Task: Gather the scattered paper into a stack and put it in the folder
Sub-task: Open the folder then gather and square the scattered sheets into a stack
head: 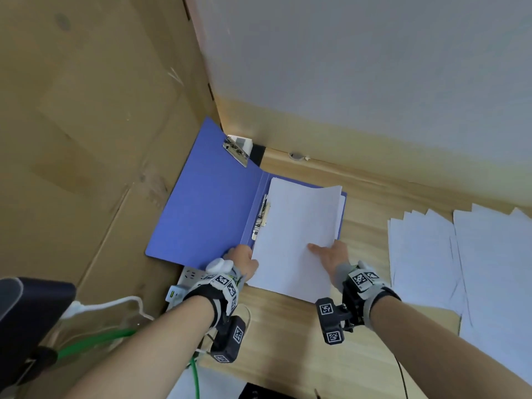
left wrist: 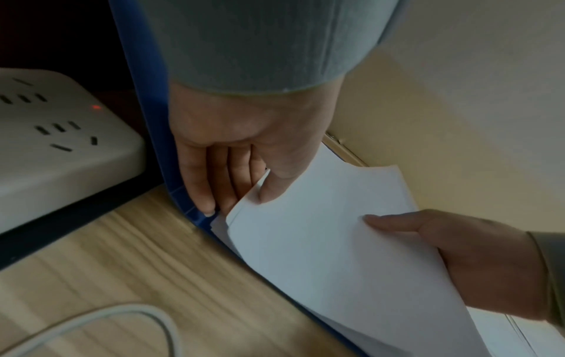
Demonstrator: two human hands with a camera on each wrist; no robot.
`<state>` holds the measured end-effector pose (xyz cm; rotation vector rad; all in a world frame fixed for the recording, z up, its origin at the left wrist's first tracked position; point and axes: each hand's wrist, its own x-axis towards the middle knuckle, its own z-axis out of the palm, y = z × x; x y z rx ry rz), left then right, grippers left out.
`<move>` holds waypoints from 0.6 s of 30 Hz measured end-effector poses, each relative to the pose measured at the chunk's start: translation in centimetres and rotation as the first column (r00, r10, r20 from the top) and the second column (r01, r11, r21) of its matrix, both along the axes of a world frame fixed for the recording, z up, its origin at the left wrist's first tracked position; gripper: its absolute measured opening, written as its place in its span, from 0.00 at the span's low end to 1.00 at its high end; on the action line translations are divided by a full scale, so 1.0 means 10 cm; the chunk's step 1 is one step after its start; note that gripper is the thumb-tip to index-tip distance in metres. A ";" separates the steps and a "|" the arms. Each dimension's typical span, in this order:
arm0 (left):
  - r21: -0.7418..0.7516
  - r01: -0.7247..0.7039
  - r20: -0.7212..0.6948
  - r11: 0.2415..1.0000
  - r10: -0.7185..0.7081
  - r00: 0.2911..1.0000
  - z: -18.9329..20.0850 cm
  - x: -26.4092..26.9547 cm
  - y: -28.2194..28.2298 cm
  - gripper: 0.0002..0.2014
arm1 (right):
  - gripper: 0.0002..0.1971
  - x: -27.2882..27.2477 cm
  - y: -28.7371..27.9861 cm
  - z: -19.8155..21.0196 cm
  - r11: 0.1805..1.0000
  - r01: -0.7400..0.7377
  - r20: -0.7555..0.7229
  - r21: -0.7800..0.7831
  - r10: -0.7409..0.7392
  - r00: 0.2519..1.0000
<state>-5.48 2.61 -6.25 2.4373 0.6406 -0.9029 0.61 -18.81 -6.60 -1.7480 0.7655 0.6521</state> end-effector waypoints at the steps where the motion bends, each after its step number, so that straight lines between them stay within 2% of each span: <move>1: 0.016 0.018 -0.007 1.000 -0.018 1.000 0.00 0.01 0.01 0.17 | 0.13 0.01 0.01 -0.02 1.000 0.003 -0.002 -0.003 -0.003 1.000; 5: 0.061 0.066 -0.021 0.996 -0.065 0.998 -0.06 0.03 0.05 0.03 | 0.14 0.02 0.01 -0.02 1.000 -0.008 0.002 -0.009 0.008 1.000; 8: 0.073 0.064 0.005 0.995 -0.065 0.998 -0.05 0.05 0.07 0.13 | 0.13 0.02 -0.02 -0.01 0.999 -0.029 0.014 -0.029 0.030 0.999; 12: 0.042 0.040 0.104 0.998 -0.044 0.994 0.05 0.07 0.01 0.14 | 0.10 -0.02 -0.22 0.03 0.994 -0.069 0.083 -0.084 0.076 0.994; 18: -0.048 0.128 0.153 0.991 -0.119 0.981 0.22 0.28 -0.32 0.17 | 0.15 -0.13 -0.91 0.02 0.998 0.057 0.108 -0.023 -0.054 0.993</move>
